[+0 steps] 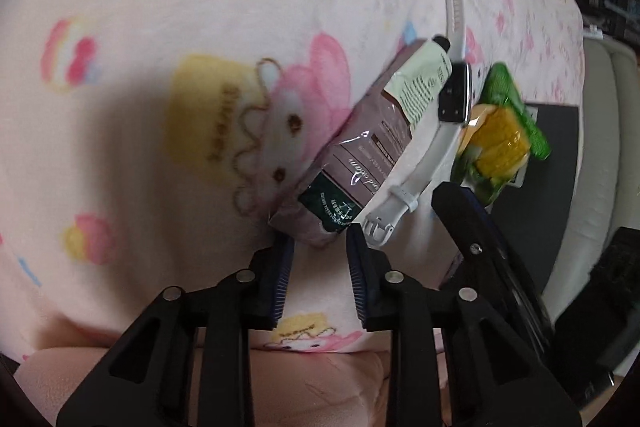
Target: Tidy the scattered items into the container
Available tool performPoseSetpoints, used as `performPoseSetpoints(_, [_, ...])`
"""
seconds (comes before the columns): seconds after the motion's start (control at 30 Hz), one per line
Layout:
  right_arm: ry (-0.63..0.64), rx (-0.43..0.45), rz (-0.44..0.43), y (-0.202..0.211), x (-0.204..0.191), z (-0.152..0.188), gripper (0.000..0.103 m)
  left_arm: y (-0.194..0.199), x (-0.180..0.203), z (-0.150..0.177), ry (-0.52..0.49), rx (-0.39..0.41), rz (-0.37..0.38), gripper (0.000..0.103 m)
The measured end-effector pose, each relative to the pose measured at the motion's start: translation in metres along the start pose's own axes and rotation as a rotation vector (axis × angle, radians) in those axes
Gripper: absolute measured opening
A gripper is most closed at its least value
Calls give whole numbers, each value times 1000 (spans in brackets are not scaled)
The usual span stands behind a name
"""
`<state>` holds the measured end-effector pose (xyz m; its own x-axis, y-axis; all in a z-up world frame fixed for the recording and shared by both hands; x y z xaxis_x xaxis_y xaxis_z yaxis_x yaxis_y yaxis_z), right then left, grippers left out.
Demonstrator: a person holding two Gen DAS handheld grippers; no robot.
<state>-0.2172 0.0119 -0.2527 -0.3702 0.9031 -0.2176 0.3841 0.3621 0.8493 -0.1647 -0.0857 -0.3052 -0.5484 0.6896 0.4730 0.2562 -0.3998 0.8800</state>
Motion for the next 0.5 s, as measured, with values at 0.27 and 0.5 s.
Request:
performPoseSetpoints(0.27, [7,10,10,-1,2,-9,26,46,-22,-41,137,285,9,14])
performPoseSetpoints(0.5, [32,71,-28,-8,-7,-56,27,55,-28,-67,190,324,87,19])
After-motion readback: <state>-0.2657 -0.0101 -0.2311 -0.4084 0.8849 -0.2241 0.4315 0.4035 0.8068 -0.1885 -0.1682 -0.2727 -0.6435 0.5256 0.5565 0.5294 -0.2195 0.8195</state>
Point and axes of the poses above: each gripper's, at about its wrist camera, not at the fingertips, and y roughly against the way its jaws point, x to its right, z to its underside, the point moved 8 cm from there along -y, roughly the way its jaws point, and after that the axes turned 10 degrees about x, right-handed, at the moved point
